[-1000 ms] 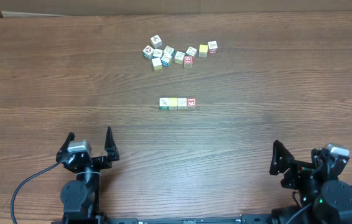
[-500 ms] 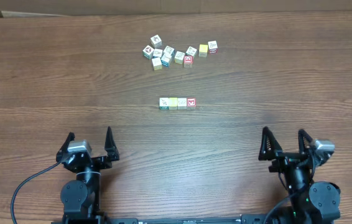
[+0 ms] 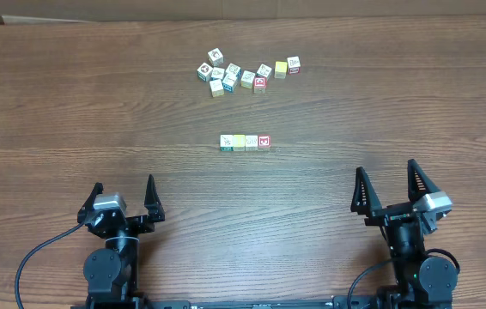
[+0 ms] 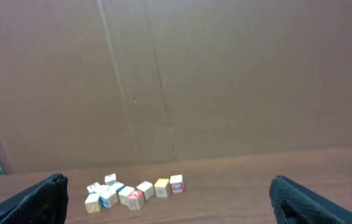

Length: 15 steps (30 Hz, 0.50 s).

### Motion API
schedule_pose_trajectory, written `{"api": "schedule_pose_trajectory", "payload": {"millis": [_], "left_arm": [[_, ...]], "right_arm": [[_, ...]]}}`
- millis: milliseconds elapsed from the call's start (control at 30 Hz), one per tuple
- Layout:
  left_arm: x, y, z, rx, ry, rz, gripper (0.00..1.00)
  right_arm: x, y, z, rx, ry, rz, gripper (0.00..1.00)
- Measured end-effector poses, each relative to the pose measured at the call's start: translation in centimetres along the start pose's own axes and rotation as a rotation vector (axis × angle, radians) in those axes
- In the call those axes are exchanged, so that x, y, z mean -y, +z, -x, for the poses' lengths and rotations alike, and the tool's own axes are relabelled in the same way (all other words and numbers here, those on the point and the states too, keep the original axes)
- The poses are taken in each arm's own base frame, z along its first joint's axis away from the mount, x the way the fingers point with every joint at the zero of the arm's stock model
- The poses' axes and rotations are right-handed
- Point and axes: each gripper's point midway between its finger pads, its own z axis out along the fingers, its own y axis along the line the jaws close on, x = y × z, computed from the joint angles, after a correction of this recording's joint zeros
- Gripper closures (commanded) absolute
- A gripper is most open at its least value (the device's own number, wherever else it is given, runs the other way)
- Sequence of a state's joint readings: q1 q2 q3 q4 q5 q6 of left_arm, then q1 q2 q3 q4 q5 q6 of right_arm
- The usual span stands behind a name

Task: Form a horizontal line

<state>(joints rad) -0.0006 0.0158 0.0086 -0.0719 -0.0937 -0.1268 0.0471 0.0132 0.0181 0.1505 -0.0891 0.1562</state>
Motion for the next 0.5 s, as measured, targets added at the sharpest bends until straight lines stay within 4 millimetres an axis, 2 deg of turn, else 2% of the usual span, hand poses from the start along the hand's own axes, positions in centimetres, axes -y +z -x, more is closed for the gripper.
{"api": "schedule_pose_trajectory", "payload": {"millis": [100,233,267,500], "left_arm": [[0.0,0.0,0.0,0.001,0.000,0.000,0.00],[0.0,0.0,0.0,0.001,0.000,0.000,0.00],[0.0,0.0,0.0,0.000,0.000,0.000,0.00],[0.0,0.0,0.0,0.001,0.000,0.000,0.00]], "right_arm": [[0.3,0.0,-0.7,-0.029,0.003,-0.012,0.00],[1.5,-0.6,-5.0,-0.202,0.020,-0.073,0.00],[1.8,-0.7,-5.5,-0.223,0.020,-0.087,0.00],[2.2,-0.7,-5.5,-0.223,-0.048,-0.104,0.00]]}}
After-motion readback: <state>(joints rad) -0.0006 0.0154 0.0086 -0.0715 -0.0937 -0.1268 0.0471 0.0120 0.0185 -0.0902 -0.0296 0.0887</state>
